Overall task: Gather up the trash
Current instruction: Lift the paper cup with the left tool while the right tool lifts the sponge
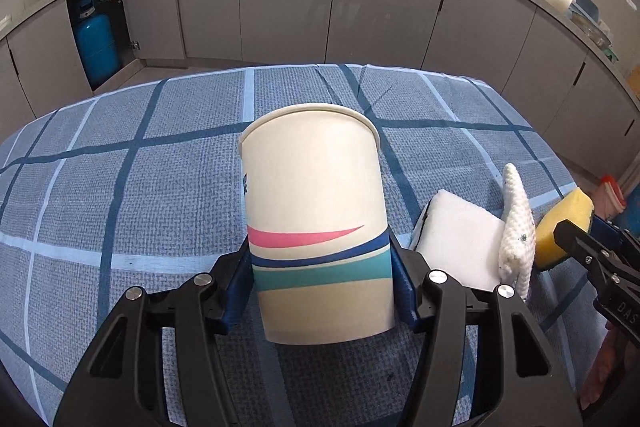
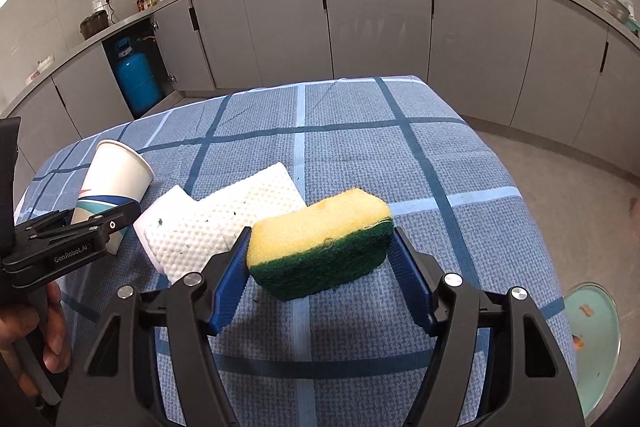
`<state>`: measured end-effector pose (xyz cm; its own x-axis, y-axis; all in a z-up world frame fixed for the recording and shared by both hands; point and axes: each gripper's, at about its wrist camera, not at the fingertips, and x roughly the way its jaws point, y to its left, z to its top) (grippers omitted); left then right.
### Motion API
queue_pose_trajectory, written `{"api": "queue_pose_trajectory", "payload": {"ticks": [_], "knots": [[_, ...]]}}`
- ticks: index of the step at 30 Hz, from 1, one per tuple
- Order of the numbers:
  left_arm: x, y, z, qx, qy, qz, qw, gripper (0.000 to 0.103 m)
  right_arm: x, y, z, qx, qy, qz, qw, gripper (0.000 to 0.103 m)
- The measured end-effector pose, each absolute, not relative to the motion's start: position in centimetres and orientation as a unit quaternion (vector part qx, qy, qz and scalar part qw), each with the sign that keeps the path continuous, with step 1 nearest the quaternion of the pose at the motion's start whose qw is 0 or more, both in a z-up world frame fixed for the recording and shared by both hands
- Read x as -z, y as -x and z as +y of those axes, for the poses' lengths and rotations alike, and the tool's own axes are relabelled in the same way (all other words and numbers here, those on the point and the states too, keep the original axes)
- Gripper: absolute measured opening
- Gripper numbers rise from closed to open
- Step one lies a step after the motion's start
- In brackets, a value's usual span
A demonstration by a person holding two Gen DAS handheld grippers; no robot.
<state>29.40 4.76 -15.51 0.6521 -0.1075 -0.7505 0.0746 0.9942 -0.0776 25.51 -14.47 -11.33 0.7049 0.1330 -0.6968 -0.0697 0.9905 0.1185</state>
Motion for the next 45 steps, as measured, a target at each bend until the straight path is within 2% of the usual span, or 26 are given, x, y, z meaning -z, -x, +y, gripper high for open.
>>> {"api": "queue_pose_trajectory", "payload": {"ticks": [10, 22, 30, 45], "knots": [[14.5, -28.5, 5.0, 0.038, 0.002, 0.401, 0.915, 0.058, 10.9, -24.6, -14.7, -0.051, -0.047, 0.371, 0.926, 0.067], [10.8, -25.7, 4.6, 0.033, -0.019, 0.37, 0.928, 0.058, 9.2, -22.0, -15.7, -0.053, -0.056, 0.35, 0.933, 0.067], [8.4, -24.0, 1.6, 0.052, -0.041, 0.346, 0.936, 0.058, 8.4, -19.7, -17.6, -0.045, -0.07, 0.34, 0.937, 0.067], [7.7, -21.7, -4.5, 0.107, -0.073, 0.336, 0.933, 0.058, 8.4, -16.7, -21.8, -0.023, -0.097, 0.329, 0.939, 0.067]]}}
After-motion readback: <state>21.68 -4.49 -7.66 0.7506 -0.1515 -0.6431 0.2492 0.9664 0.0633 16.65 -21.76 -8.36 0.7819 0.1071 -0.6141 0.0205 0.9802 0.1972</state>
